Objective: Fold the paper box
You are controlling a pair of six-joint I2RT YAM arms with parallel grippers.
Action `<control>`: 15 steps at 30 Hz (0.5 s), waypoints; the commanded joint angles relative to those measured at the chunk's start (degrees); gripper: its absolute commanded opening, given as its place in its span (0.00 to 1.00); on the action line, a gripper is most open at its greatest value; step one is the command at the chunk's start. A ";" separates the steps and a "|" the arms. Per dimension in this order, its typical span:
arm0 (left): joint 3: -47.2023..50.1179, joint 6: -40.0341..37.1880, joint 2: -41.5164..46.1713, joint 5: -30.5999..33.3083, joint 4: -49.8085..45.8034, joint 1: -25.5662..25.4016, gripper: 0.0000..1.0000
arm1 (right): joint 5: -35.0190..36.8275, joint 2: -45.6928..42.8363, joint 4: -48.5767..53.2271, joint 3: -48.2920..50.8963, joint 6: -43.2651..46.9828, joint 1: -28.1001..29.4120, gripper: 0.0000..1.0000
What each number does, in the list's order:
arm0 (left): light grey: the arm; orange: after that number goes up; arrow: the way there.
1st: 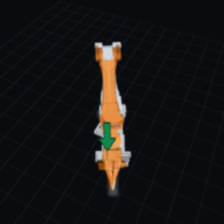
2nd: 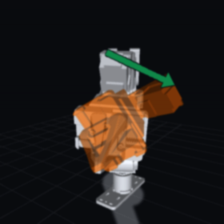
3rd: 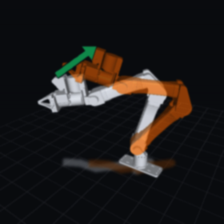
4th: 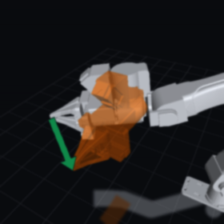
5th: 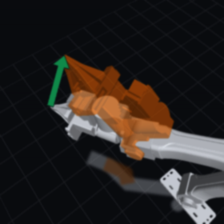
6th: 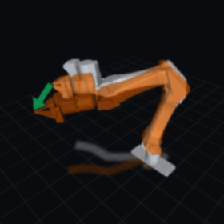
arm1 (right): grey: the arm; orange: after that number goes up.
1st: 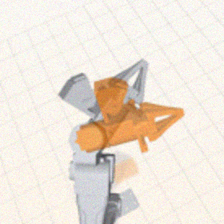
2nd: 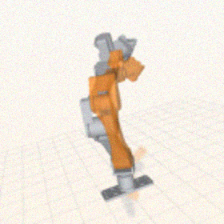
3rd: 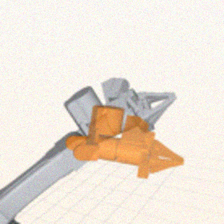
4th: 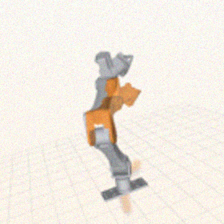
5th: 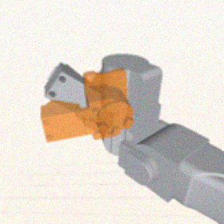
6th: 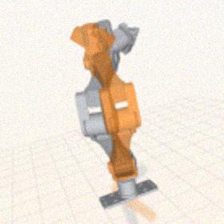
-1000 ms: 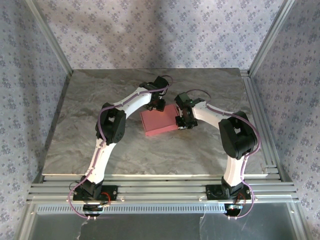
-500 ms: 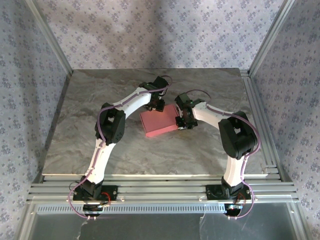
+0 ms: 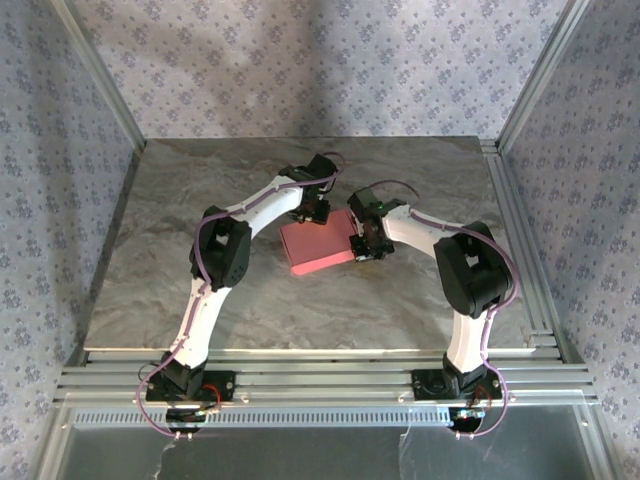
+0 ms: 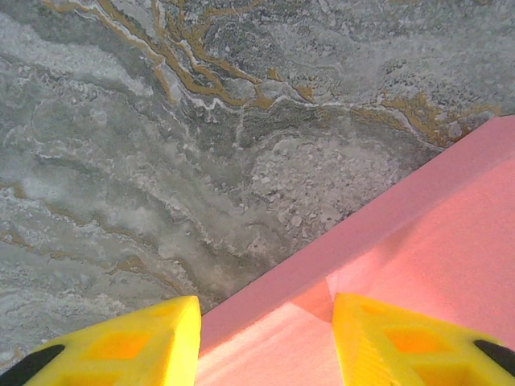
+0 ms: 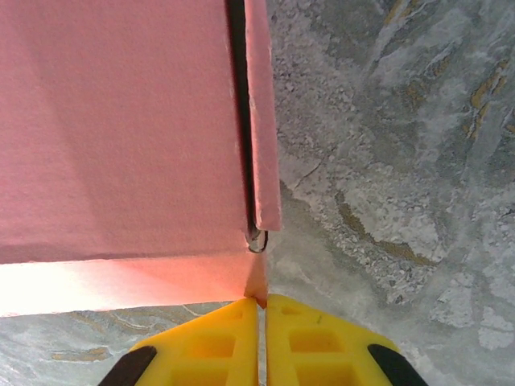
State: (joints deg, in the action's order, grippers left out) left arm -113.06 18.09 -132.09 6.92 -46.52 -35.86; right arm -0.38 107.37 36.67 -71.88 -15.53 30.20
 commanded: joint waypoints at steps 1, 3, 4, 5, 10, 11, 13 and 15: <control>0.99 0.50 1.71 -1.73 -1.58 -1.45 0.47 | 0.07 1.96 0.40 1.21 0.94 0.81 0.10; 2.66 0.46 1.84 -1.85 -1.44 -1.64 0.47 | 0.10 2.11 0.54 1.21 0.85 0.97 0.10; 2.84 0.46 1.88 -1.95 -1.30 -1.69 0.47 | -0.02 2.15 0.43 1.26 0.77 1.05 0.10; 3.11 0.54 1.99 -2.05 -1.20 -1.83 0.47 | -0.06 2.30 0.42 1.30 0.68 1.09 0.10; 3.81 0.39 2.28 -2.90 -0.58 -2.66 0.46 | -0.35 2.52 1.02 1.48 0.11 1.25 0.09; 3.80 0.30 2.30 -2.86 -0.51 -2.81 0.46 | -0.45 2.49 1.21 1.40 0.02 1.35 0.09; 3.98 0.14 2.32 -2.92 -0.29 -3.23 0.46 | -0.43 2.49 1.54 1.47 -0.11 1.41 0.08; 4.56 -0.05 2.45 -3.14 0.03 -3.68 0.45 | -0.46 2.36 2.04 1.65 -0.28 1.38 0.08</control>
State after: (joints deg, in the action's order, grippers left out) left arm -110.19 18.31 -130.87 7.38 -44.62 -36.99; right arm -0.12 107.68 37.34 -71.81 -15.57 30.72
